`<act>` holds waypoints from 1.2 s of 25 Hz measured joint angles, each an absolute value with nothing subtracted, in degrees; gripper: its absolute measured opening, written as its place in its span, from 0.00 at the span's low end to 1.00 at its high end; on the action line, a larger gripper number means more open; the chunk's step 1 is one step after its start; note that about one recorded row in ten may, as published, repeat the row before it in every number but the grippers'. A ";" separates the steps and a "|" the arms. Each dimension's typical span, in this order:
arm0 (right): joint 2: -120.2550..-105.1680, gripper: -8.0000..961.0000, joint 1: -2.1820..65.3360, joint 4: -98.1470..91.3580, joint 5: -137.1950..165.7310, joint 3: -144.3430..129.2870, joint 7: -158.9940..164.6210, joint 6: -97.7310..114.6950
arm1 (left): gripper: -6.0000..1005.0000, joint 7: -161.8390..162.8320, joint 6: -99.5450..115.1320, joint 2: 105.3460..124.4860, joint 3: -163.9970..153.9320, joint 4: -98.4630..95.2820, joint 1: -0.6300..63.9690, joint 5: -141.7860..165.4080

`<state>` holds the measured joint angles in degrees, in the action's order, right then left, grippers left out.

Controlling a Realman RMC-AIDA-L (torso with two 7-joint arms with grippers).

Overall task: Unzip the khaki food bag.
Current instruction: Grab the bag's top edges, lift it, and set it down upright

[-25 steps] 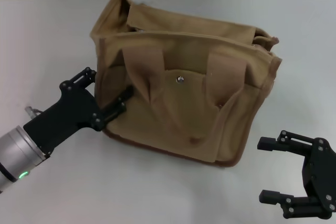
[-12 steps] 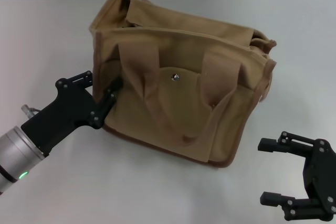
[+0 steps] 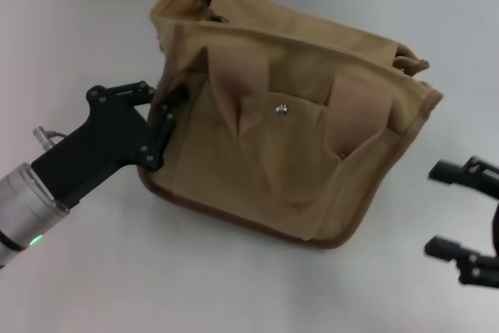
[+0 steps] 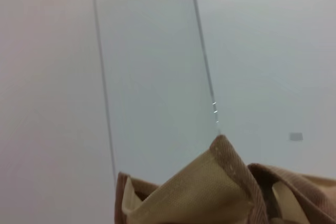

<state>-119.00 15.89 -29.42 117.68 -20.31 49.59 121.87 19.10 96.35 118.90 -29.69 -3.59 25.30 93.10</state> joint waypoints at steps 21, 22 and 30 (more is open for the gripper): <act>-117.62 0.88 18.74 -29.28 103.36 -5.17 61.40 119.44 | 0.06 20.22 107.44 118.86 -33.66 -13.16 29.23 93.49; -117.29 0.88 19.85 -30.16 103.47 -5.24 66.27 118.62 | 0.06 20.13 107.88 118.87 -34.13 -13.67 29.30 93.49; -114.73 0.87 25.57 -37.06 104.41 -15.10 91.44 119.38 | 0.06 18.97 109.32 119.16 -37.14 -16.18 30.87 93.27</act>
<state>-114.73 25.57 -37.06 104.41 -15.10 91.44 119.38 18.97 109.32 119.16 -37.14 -16.18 30.87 93.27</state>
